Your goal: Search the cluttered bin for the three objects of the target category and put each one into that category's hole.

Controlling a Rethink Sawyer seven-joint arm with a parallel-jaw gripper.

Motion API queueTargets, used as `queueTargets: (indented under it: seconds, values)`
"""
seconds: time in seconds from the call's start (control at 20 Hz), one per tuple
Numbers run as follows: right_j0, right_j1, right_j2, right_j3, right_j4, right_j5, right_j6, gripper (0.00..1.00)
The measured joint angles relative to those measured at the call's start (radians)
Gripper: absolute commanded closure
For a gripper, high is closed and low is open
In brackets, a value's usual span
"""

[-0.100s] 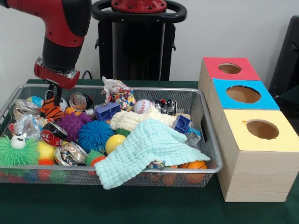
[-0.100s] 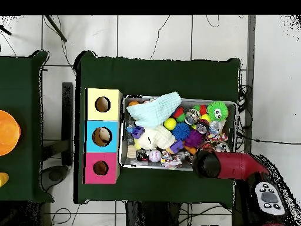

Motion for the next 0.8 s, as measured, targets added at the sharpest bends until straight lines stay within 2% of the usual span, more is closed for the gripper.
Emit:
queueTargets:
  seconds: [0.55,0.8]
  values:
    - [-0.003,-0.011,0.006,0.001,0.000,-0.001,0.000,1.00]
    - [-0.037,-0.074,0.050,0.019,0.031,0.028,0.000,1.00]
